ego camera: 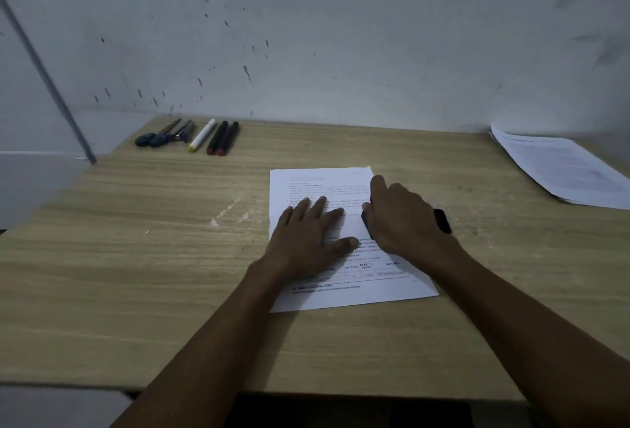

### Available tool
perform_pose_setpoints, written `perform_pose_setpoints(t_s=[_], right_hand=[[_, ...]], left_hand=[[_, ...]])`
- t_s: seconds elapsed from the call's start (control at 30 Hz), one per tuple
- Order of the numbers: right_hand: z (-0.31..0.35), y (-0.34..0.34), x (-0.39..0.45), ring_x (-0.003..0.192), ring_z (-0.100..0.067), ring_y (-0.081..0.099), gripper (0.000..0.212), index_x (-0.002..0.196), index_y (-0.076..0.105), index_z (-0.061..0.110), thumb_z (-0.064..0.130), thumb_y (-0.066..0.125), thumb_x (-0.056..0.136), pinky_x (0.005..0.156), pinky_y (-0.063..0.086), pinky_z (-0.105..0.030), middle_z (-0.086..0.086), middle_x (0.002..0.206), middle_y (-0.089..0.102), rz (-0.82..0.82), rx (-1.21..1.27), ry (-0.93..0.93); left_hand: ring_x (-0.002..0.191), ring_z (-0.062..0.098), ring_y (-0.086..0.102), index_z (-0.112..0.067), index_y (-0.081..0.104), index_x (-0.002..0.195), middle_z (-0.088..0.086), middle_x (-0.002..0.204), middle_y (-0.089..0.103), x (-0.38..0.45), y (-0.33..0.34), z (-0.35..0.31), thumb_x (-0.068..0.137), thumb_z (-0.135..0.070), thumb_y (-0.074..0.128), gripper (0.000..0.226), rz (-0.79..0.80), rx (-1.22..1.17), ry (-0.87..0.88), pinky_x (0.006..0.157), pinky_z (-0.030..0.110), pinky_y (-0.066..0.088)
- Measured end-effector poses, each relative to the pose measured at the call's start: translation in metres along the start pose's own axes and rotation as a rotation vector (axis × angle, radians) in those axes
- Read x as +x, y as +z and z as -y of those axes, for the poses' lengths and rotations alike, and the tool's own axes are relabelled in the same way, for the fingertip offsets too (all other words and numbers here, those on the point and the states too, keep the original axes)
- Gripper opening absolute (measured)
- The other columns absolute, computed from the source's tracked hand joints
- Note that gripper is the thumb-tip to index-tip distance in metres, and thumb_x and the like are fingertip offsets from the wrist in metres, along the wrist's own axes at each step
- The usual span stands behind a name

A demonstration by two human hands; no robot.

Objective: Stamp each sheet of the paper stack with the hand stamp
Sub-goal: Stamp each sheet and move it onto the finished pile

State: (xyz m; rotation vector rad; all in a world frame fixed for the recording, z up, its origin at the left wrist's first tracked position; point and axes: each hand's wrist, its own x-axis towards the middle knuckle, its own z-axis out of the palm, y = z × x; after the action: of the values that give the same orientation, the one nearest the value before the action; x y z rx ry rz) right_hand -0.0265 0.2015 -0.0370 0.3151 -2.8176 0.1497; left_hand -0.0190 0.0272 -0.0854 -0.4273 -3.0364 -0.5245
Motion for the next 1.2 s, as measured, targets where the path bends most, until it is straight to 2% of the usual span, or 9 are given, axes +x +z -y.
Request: perform_pose_setpoints(t_s=[0.13, 0.4, 0.57, 0.73, 0.83, 0.9, 0.97, 1.1, 1.2], right_hand=[[-0.001, 0.004, 0.003, 0.062, -0.022, 0.042, 0.026, 0.112, 0.040, 0.012, 0.032, 0.045, 0.097, 0.047, 0.022, -0.029, -0.005, 0.080, 0.042, -0.013, -0.016, 0.014], [0.001, 0.006, 0.001, 0.063, -0.025, 0.046, 0.027, 0.115, 0.041, 0.009, 0.024, 0.049, 0.093, 0.050, 0.027, -0.029, -0.008, 0.079, 0.043, -0.040, -0.021, 0.011], [0.003, 0.007, 0.000, 0.062, -0.024, 0.038, 0.029, 0.118, 0.041, 0.008, 0.022, 0.047, 0.093, 0.048, 0.017, -0.029, -0.008, 0.081, 0.039, -0.028, -0.005, 0.022], [0.004, 0.004, -0.001, 0.063, -0.022, 0.039, 0.029, 0.117, 0.040, 0.009, 0.024, 0.048, 0.093, 0.050, 0.022, -0.030, -0.010, 0.088, 0.048, 0.010, 0.009, 0.044], [0.004, -0.005, 0.001, 0.061, -0.018, 0.038, 0.029, 0.115, 0.040, 0.011, 0.033, 0.045, 0.097, 0.052, 0.025, -0.029, -0.010, 0.093, 0.052, 0.069, 0.014, 0.040], [0.003, -0.012, 0.005, 0.076, -0.026, 0.049, 0.034, 0.118, 0.040, 0.012, 0.040, 0.040, 0.098, 0.065, 0.034, -0.035, -0.008, 0.095, 0.051, 0.145, 0.041, 0.061], [-0.002, -0.023, 0.005, 0.087, -0.030, 0.056, 0.034, 0.115, 0.042, 0.013, 0.042, 0.036, 0.098, 0.070, 0.038, -0.038, -0.008, 0.098, 0.055, 0.182, 0.138, 0.108], [-0.026, -0.039, -0.004, 0.076, -0.023, 0.055, 0.023, 0.100, 0.045, 0.018, 0.040, 0.038, 0.098, 0.066, 0.041, -0.036, -0.005, 0.090, 0.060, 0.071, 0.314, 0.156], [-0.049, -0.050, -0.012, 0.084, -0.028, 0.058, 0.024, 0.104, 0.045, 0.020, 0.043, 0.045, 0.095, 0.075, 0.048, -0.040, -0.005, 0.094, 0.060, -0.004, 0.383, 0.245]], left_hand=[[0.149, 0.017, -0.002, -0.041, 0.021, 0.149, -0.006, 0.162, 0.006, 0.000, 0.001, 0.001, 0.083, -0.077, 0.032, 0.077, 0.004, -0.017, -0.001, 0.118, 0.041, -0.002], [0.149, 0.017, -0.001, -0.041, 0.022, 0.149, -0.006, 0.162, 0.007, 0.002, 0.003, 0.002, 0.083, -0.076, 0.034, 0.075, -0.016, -0.020, 0.003, 0.118, 0.041, -0.002], [0.149, 0.017, -0.001, -0.042, 0.022, 0.148, -0.007, 0.162, 0.007, 0.002, 0.006, 0.004, 0.082, -0.078, 0.032, 0.077, -0.011, -0.011, -0.002, 0.118, 0.041, -0.002], [0.149, 0.017, -0.002, -0.041, 0.022, 0.148, -0.006, 0.162, 0.007, 0.001, 0.003, 0.003, 0.082, -0.078, 0.032, 0.077, 0.012, -0.026, -0.008, 0.118, 0.041, -0.002], [0.149, 0.017, -0.001, -0.041, 0.023, 0.149, -0.006, 0.162, 0.007, -0.001, 0.000, 0.000, 0.083, -0.077, 0.035, 0.076, 0.014, -0.024, -0.020, 0.118, 0.041, -0.001], [0.150, 0.019, -0.001, -0.040, 0.024, 0.148, -0.005, 0.162, 0.008, -0.001, -0.002, -0.002, 0.083, -0.075, 0.038, 0.076, 0.028, -0.027, -0.036, 0.119, 0.042, 0.000], [0.150, 0.021, 0.001, -0.038, 0.024, 0.149, -0.004, 0.162, 0.009, 0.000, -0.009, -0.004, 0.082, -0.074, 0.041, 0.077, 0.055, -0.027, -0.039, 0.119, 0.043, 0.002], [0.148, 0.025, 0.010, -0.033, 0.032, 0.146, 0.001, 0.160, 0.019, 0.006, -0.022, -0.011, 0.081, -0.072, 0.049, 0.078, 0.102, 0.016, -0.021, 0.117, 0.049, 0.012], [0.148, 0.027, 0.007, -0.030, 0.036, 0.145, 0.001, 0.158, 0.023, 0.012, -0.030, -0.015, 0.079, -0.068, 0.056, 0.079, 0.141, 0.030, -0.033, 0.117, 0.053, 0.008]])
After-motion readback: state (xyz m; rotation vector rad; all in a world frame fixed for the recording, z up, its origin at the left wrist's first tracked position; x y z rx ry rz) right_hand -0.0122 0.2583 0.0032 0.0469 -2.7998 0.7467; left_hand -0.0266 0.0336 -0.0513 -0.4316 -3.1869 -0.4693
